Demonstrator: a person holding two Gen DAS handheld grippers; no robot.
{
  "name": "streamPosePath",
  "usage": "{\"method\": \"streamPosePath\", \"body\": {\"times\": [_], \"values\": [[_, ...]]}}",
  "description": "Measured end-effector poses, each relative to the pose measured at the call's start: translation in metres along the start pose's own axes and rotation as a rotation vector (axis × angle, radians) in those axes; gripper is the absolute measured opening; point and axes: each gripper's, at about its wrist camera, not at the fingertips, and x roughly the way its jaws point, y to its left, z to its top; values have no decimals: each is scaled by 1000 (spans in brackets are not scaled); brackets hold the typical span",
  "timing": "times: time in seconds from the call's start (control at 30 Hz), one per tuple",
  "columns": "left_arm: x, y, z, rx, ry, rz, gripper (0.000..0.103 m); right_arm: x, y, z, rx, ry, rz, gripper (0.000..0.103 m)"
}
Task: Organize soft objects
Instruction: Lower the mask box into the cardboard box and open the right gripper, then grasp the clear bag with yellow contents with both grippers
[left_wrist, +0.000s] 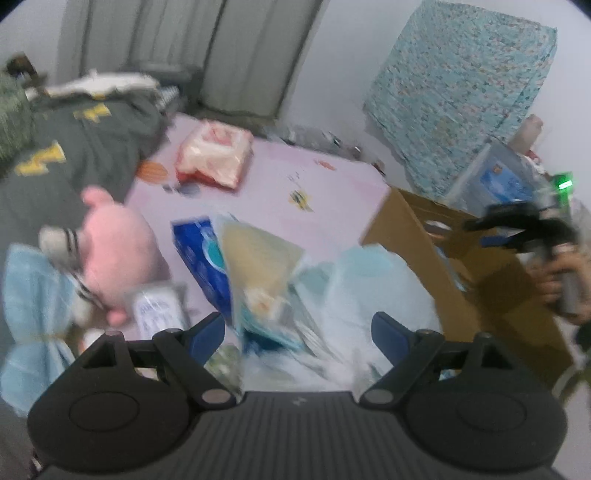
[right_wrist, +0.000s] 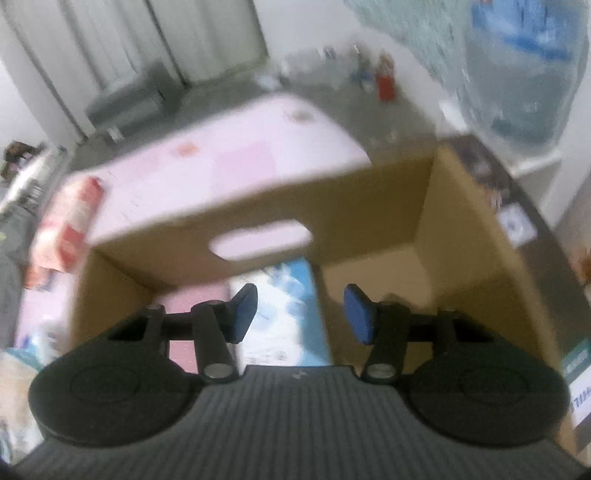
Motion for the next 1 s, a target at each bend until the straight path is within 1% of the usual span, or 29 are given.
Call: {"method": "streamPosePath", "body": {"times": [0.03, 0.07, 0.1, 0.17, 0.23, 0.27, 0.3, 0.33, 0.37, 0.4, 0.43, 0.47, 0.5, 0.53, 0.6, 0.63, 0.67, 0.77, 0.87, 0.93, 1.0], "values": [[1, -1, 1, 13, -25, 27, 88, -11, 9, 2, -4, -10, 40, 58], [1, -3, 1, 28, -48, 50, 88, -22, 21, 2, -7, -11, 103, 62], [2, -4, 1, 47, -65, 65, 88, -31, 32, 2, -9, -3, 164, 68], [7, -8, 2, 87, -82, 92, 88, -43, 65, 1, -32, 36, 305, 74], [14, -9, 3, 114, -81, 103, 87, -42, 101, -6, -81, 111, 416, 76], [17, -9, 4, 120, -79, 103, 87, -38, 118, -11, -103, 148, 450, 76], [20, -7, 5, 122, -72, 102, 84, -33, 135, -19, -129, 191, 478, 76], [24, -6, 8, 121, -60, 104, 76, -25, 154, -28, -156, 234, 496, 75], [28, -2, 11, 116, -48, 117, 71, -18, 168, -34, -173, 262, 498, 74], [32, 3, 15, 102, -33, 132, 64, -10, 181, -41, -194, 295, 499, 71], [37, 10, 18, 82, -22, 142, 60, 0, 194, -47, -217, 329, 498, 68], [41, 19, 24, 51, -7, 154, 58, 10, 205, -52, -238, 364, 495, 63], [43, 26, 28, 34, 3, 159, 53, 19, 213, -57, -251, 400, 489, 62], [47, 32, 33, 30, 13, 159, 50, 25, 219, -62, -254, 434, 488, 61], [55, 38, 41, 51, 39, 160, 50, 40, 230, -71, -254, 510, 485, 59], [60, 38, 43, 68, 58, 152, 50, 47, 233, -75, -257, 535, 476, 58], [65, 38, 46, 82, 76, 143, 50, 49, 237, -80, -260, 547, 465, 58], [79, 35, 51, 109, 104, 127, 50, 68, 244, -83, -256, 569, 450, 56], [93, 35, 56, 111, 137, 125, 52, 84, 247, -77, -226, 584, 455, 52], [102, 39, 58, 96, 177, 115, 56, 95, 246, -75, -214, 592, 451, 50], [107, 44, 61, 64, 210, 85, 59, 108, 243, -76, -191, 614, 451, 49]]}}
